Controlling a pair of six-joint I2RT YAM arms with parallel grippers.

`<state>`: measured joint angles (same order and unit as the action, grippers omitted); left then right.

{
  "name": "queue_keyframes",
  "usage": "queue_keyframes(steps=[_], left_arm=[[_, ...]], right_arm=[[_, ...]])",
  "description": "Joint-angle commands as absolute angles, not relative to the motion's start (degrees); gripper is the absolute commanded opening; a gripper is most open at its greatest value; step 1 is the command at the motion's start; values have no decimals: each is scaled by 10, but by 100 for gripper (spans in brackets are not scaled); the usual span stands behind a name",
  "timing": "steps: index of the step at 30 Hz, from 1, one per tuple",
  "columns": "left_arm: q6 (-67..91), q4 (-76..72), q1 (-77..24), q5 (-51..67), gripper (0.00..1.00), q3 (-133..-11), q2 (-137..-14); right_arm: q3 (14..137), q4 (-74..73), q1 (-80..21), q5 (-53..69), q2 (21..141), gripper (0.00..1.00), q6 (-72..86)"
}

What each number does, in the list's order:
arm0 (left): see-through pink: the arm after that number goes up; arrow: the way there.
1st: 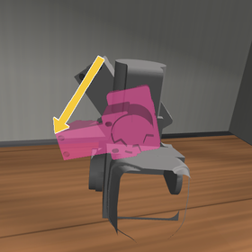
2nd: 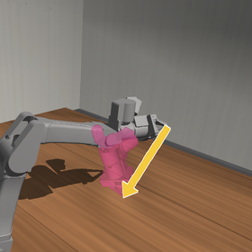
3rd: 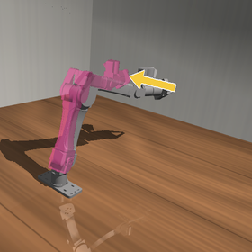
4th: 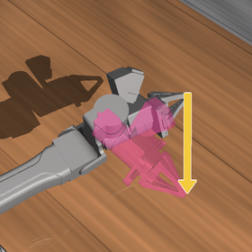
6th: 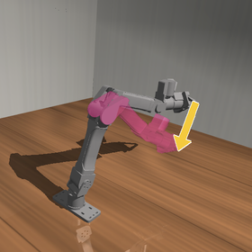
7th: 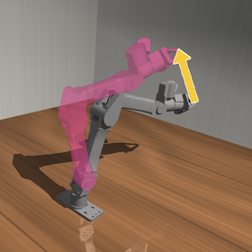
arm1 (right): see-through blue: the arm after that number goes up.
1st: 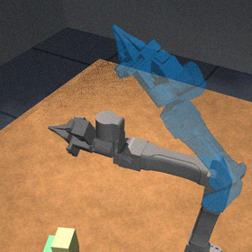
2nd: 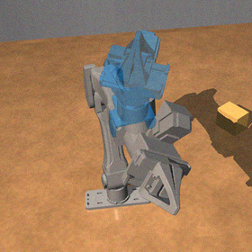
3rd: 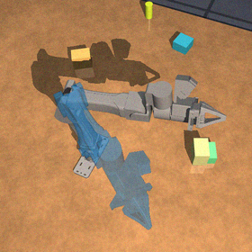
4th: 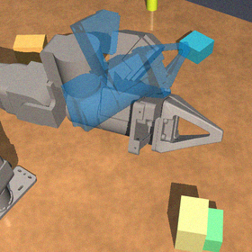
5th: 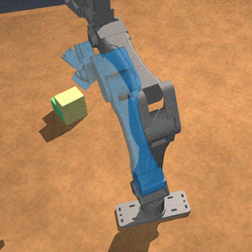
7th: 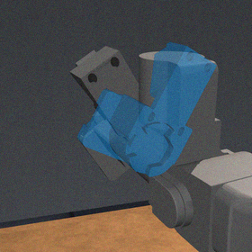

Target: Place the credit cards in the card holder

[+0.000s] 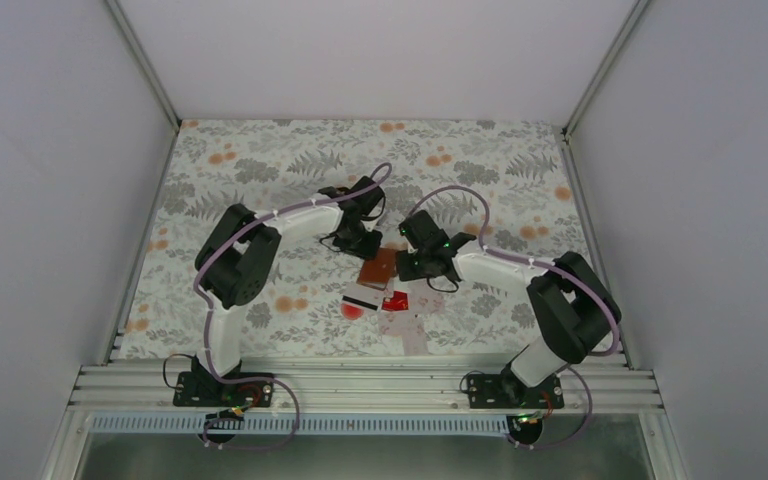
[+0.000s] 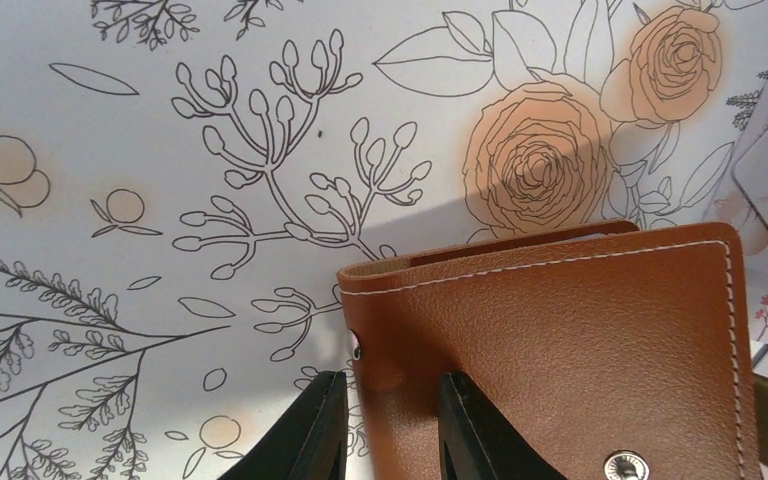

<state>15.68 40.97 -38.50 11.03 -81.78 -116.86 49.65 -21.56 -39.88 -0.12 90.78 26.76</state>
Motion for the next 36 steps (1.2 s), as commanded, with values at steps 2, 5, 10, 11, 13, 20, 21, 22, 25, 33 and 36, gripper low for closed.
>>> queue_keyframes(steps=[2,5,10,11,13,20,21,22,25,33,36], left_arm=[[172,447,-398,-2,24,-781,-1209],[174,447,-404,-10,24,-779,-1212],[174,447,-410,-8,24,-781,-1216],[173,448,-410,-8,24,-782,-1216],[173,447,-411,-7,24,-783,-1217],[169,436,-411,19,24,-777,-1208],[168,433,-410,27,24,-774,-1204],[167,429,-411,33,24,-772,-1200],[163,416,-410,58,24,-763,-1185],[149,402,-410,114,24,-740,-1141],[140,391,-410,156,25,-727,-1122]], right_arm=[[521,-178,-410,20,912,7,280],[528,-172,-412,29,918,6,279],[529,-162,-417,36,921,6,281],[527,-160,-419,38,922,6,281],[524,-153,-421,45,925,6,283],[495,-115,-423,62,931,6,302],[488,-105,-423,62,931,6,306],[480,-93,-423,63,931,5,311],[453,-51,-423,66,935,5,324],[412,30,-422,63,939,4,337],[408,40,-422,62,935,4,337]])
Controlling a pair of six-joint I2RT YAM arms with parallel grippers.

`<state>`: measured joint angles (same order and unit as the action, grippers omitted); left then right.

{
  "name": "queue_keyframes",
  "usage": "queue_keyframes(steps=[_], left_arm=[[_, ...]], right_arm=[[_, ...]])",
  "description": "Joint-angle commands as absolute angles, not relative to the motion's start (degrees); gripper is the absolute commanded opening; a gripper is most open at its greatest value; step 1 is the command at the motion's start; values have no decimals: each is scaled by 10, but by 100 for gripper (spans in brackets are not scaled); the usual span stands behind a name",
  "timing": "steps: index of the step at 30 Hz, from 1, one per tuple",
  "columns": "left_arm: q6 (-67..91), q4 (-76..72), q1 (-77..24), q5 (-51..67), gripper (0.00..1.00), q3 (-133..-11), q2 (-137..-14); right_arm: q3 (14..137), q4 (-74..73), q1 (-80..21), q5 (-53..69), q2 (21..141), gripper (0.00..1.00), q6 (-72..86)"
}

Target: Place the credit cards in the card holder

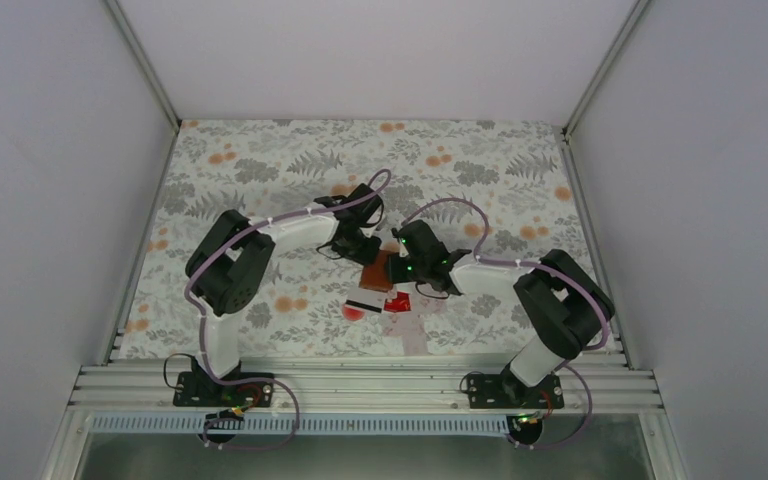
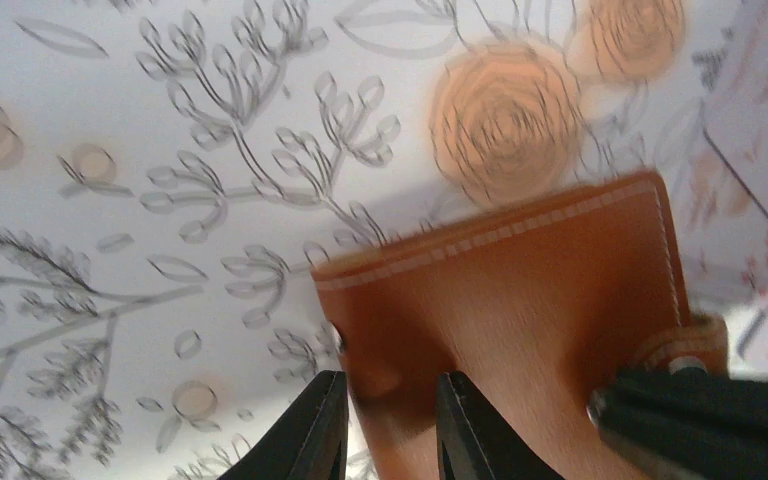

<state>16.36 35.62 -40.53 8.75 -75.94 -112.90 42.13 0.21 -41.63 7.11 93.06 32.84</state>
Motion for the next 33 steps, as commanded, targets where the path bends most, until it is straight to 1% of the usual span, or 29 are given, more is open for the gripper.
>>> queue_keyframes(steps=[1,9,17,19,25,33], left_arm=[[139,392,-410,161,25,-725,-1119],[132,400,-410,160,25,-720,-1089],[119,346,-410,252,25,-687,-1079],[119,335,-410,259,25,-680,-1083],[117,347,-410,227,25,-686,-1119],[116,368,-410,198,24,-706,-1147]], right_arm=[[407,40,-422,62,935,4,337],[404,42,-421,66,935,4,337],[406,40,-421,68,929,4,338],[407,40,-420,69,920,4,339],[428,1,-415,61,879,4,339],[433,-107,-409,-2,787,5,352]])
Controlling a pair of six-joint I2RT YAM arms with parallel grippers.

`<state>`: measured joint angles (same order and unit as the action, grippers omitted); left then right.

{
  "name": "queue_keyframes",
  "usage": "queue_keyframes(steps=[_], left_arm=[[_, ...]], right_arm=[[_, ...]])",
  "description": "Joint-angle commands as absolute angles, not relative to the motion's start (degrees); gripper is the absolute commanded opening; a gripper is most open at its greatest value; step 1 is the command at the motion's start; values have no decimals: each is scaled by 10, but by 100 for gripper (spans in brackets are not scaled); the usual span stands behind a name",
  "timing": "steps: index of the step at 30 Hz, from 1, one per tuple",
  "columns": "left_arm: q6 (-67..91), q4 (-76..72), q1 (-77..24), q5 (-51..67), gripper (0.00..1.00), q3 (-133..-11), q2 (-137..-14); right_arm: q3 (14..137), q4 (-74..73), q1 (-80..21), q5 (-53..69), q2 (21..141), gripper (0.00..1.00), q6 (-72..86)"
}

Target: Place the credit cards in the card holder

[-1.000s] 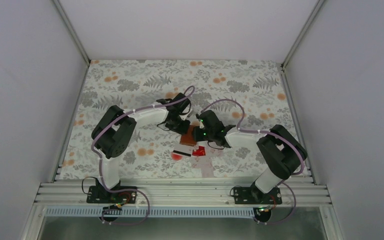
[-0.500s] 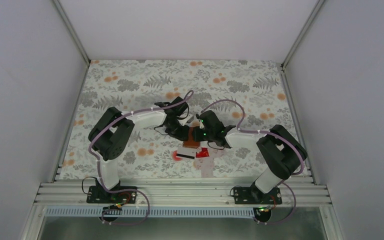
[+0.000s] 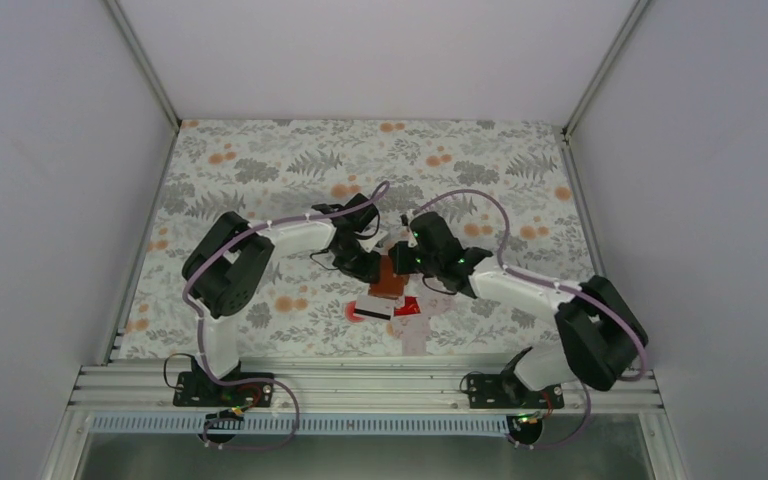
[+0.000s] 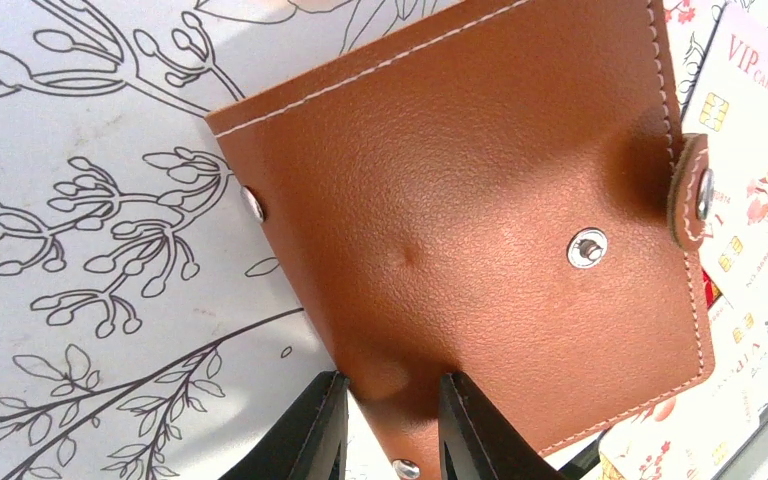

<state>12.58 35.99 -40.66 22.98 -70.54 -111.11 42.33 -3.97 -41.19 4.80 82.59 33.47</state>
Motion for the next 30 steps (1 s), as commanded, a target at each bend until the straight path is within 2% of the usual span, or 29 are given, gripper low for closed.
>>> queue_keyframes(steps=[1,6,13,19,23,30], left_arm=[[116,369,-410,196,24,-708,-1148],[119,381,-410,179,24,-716,-1157],[121,417,-416,112,24,-741,-1181],[123,434,-418,116,25,-760,-1168],[132,464,-418,108,34,-789,-1139],[157,472,-418,114,57,-784,-1103]], right_arm=[[430,-128,-409,-16,783,5,360],[396,-192,-410,-44,763,4,406],[370,-140,-419,13,785,4,404],[368,-86,-419,37,798,4,404],[359,-98,-419,18,788,4,411],[344,-80,-417,30,786,4,412]])
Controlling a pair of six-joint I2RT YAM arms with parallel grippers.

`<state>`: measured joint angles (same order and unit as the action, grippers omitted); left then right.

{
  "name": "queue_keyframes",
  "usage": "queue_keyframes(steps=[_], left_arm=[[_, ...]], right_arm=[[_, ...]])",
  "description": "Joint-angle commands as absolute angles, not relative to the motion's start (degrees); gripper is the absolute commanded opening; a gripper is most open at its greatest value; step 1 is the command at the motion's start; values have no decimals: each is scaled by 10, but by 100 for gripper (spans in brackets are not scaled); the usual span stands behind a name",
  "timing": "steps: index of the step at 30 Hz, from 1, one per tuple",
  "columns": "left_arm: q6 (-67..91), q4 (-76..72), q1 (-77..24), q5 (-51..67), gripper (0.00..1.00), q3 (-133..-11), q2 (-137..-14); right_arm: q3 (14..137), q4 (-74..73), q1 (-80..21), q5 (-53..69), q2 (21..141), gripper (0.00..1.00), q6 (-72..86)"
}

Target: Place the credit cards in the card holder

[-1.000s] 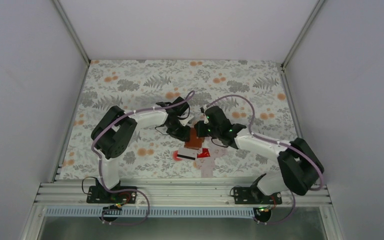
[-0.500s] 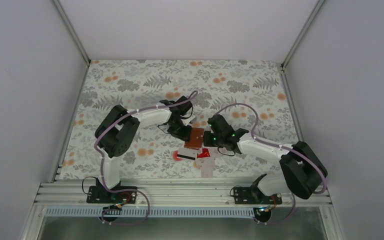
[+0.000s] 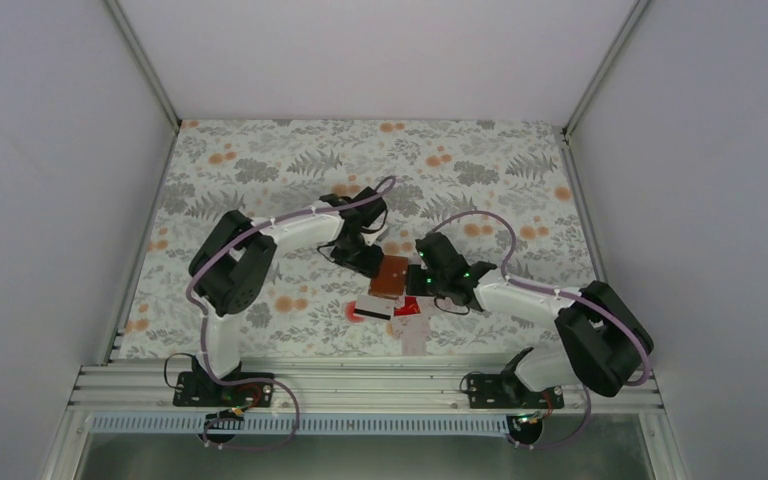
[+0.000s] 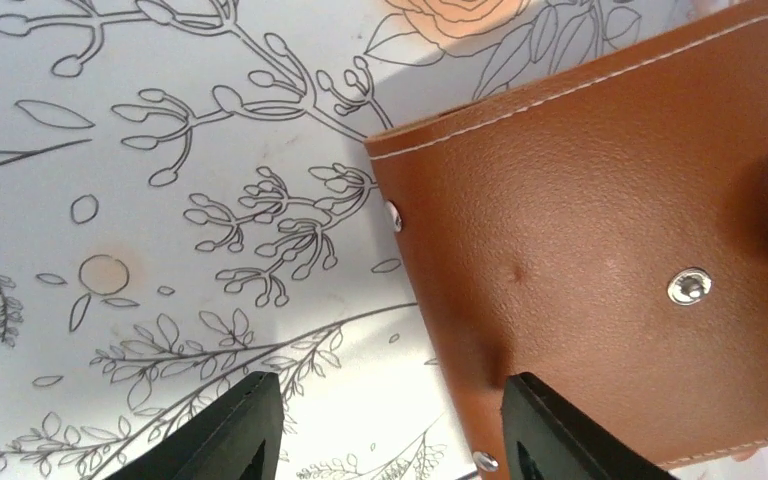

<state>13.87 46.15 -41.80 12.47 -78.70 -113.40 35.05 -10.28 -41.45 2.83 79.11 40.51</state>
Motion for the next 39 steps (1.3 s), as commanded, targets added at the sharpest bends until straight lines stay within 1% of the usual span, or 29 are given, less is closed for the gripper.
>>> queue_keyframes(steps=[1,6,13,18,22,25,29,33,39], left_arm=[[161,469,-418,118,59,-776,-1099],[185,426,-423,152,64,-741,-1072],[216,361,-437,188,64,-703,-1078],[229,343,-446,173,64,-697,-1095],[233,358,-449,139,57,-709,-1124],[233,381,-454,107,48,-712,-1140],[238,375,-455,101,46,-691,-1135],[235,379,-455,97,39,-689,-1136],[231,383,-456,94,35,-694,-1139]], right_arm=[[344,-80,-417,33,786,4,410],[346,-90,-409,31,768,4,395],[330,-104,-384,32,746,4,388],[328,-113,-373,34,756,4,382],[336,-98,-371,46,782,4,372],[345,-83,-371,58,805,4,363],[353,-51,-371,84,827,4,358],[363,-31,-371,94,835,4,353],[383,-32,-371,93,831,4,344]])
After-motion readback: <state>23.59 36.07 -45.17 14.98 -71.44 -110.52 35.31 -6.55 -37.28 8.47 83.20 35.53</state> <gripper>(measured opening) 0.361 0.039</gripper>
